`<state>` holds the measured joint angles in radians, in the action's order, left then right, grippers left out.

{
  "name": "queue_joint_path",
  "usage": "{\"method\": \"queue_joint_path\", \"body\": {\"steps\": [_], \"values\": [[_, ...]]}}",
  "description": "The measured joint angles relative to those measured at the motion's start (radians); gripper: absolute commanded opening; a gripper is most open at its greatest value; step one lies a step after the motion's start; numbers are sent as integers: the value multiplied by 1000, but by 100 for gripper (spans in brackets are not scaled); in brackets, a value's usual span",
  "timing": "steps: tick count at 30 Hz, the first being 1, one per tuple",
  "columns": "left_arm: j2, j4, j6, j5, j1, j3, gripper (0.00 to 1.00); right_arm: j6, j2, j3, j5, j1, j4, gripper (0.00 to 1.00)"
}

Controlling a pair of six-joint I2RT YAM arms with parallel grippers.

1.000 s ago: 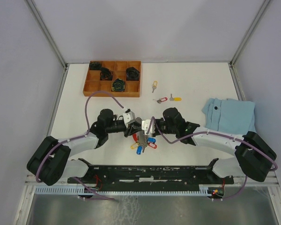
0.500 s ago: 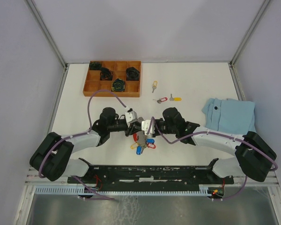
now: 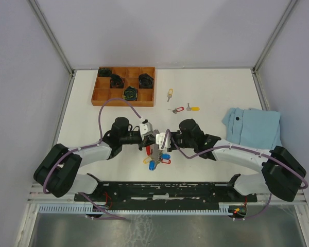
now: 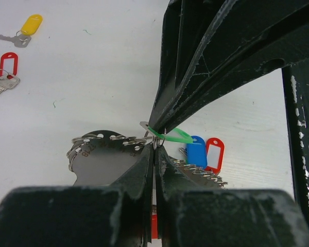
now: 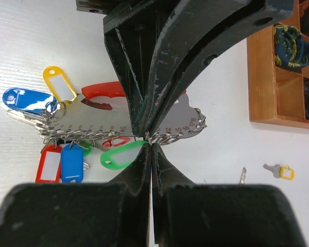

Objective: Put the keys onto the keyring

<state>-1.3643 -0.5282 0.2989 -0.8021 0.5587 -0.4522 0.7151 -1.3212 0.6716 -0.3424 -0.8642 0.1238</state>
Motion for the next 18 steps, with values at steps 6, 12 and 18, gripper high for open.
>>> {"method": "queue_joint_path", "body": {"steps": [6, 12, 18], "values": [[14, -2, 0, -5, 6, -1, 3, -5, 46, -34, 40, -6, -5, 1], [31, 3, -2, 8, 6, 1, 3, -36, 52, -69, 66, -6, 40, 0], [52, -9, -25, 20, 6, 16, 3, -68, 51, -100, 80, -6, 78, 1]]}}
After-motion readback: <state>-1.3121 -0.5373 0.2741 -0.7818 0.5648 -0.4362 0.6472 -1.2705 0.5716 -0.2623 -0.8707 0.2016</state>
